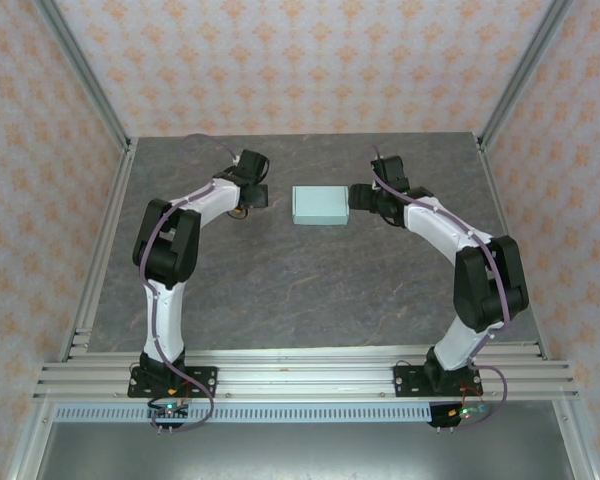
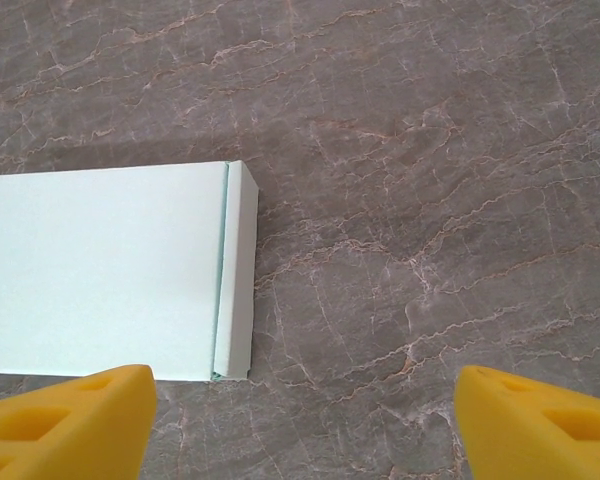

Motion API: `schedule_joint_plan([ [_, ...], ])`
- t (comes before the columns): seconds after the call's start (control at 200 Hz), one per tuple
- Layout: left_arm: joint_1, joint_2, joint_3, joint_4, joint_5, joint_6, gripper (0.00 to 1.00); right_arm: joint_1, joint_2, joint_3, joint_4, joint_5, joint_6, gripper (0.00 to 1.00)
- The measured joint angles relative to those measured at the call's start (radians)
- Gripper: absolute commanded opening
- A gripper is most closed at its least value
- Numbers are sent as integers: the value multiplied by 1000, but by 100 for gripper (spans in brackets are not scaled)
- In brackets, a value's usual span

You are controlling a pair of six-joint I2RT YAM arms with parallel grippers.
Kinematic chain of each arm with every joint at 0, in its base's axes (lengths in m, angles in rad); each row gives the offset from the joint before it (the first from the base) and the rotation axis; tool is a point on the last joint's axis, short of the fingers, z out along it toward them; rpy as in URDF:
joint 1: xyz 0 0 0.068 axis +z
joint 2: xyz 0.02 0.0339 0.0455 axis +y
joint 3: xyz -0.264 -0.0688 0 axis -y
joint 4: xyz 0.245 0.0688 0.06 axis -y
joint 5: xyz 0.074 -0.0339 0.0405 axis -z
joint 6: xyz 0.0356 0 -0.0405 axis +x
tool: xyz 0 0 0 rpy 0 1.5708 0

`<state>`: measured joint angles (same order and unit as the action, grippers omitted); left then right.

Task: Fold the paper box

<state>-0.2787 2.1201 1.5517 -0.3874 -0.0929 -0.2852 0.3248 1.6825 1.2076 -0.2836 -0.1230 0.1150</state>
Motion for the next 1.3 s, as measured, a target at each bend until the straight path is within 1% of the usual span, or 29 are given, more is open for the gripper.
schedule_joint_plan([
  [0.285, 25, 10, 24, -69, -5, 0, 67, 0, 0, -3, 0, 4, -1, 78],
  [0.535, 60, 13, 29, -80, -5, 0, 67, 0, 0, -11, -1, 5, -1, 78],
  [0.611, 68, 8, 9, -65, -5, 0, 68, 0, -1, -17, 2, 20, -3, 78],
  [0.671, 72, -14, -44, -40, -5, 0, 69, 0, -9, -42, 12, 46, -9, 79],
  [0.766, 72, -105, -187, 16, -14, 0, 73, 0, -48, -117, 29, 112, -27, 81],
  [0.881, 72, -315, -390, 105, -56, 4, 81, -2, -135, -223, 68, 233, -65, 85],
  [0.976, 76, -509, -541, 216, -120, 11, 88, -18, -215, -314, 158, 334, -100, 88],
  [1.016, 79, -589, -603, 267, -152, 22, 95, -33, -240, -351, 205, 369, -111, 89],
  [1.056, 84, -652, -659, 315, -182, 29, 98, -50, -259, -393, 263, 405, -121, 90],
  [1.106, 91, -712, -720, 365, -220, 29, 100, -67, -274, -448, 343, 442, -137, 92],
  [1.186, 112, -777, -804, 425, -276, 33, 99, -80, -283, -550, 480, 494, -167, 94],
  [1.251, 140, -798, -861, 486, -290, 40, 98, -80, -283, -622, 568, 516, -193, 95],
  [1.301, 165, -805, -909, 542, -289, 57, 100, -84, -283, -673, 644, 520, -208, 95],
])
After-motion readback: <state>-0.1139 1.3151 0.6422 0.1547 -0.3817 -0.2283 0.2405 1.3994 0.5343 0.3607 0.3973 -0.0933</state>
